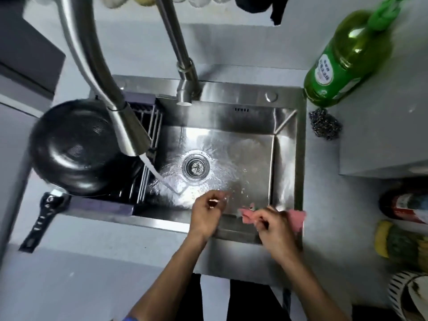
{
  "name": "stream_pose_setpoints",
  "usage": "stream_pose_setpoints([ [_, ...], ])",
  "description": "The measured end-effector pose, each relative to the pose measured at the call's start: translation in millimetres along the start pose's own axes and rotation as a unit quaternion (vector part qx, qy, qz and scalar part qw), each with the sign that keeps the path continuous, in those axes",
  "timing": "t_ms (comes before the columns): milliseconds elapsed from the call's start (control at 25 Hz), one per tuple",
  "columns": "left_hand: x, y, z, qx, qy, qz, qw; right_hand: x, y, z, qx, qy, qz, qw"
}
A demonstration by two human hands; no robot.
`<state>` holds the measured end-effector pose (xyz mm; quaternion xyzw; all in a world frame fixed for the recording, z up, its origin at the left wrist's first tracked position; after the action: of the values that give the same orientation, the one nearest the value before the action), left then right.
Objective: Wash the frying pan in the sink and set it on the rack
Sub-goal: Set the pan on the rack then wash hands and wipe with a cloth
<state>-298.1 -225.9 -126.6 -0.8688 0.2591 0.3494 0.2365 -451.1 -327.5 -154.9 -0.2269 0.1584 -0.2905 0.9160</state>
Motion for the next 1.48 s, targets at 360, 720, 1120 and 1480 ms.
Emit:
stream_pose_setpoints([
  [360,-36.0,-170.5,-75.3,-0.031,0.236,-0.130,0.962,25.2,114.1,94.1,0.374,0.221,-0.223,0.873],
  [720,-49.5,-141.5,-106.4,0.082,0.344,0.027,0.935,25.7,112.9,125.1,0.416,0.299,-0.317,0.798],
  [1120,27.8,-100.8,-63.0,-0.091,-0.015,0.137,0.986,110.7,120.2,177.0,0.509,0.304,-0.219,0.775],
  [1480,40.1,-108.1,-47.0,-0.197,-0.164,0.163,0.953,107.1,128.3,186.1,0.539,0.319,-0.216,0.749],
])
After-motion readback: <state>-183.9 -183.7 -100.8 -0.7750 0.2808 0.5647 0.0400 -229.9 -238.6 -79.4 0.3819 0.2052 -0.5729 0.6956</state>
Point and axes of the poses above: each hand's wrist, its own x-axis towards the middle knuckle, its own y-axis out of the palm, z = x × y, the point moved 1 cm from there along x, towards the middle knuckle, and after that the axes turned 12 degrees about -y, right-handed, at the moved point
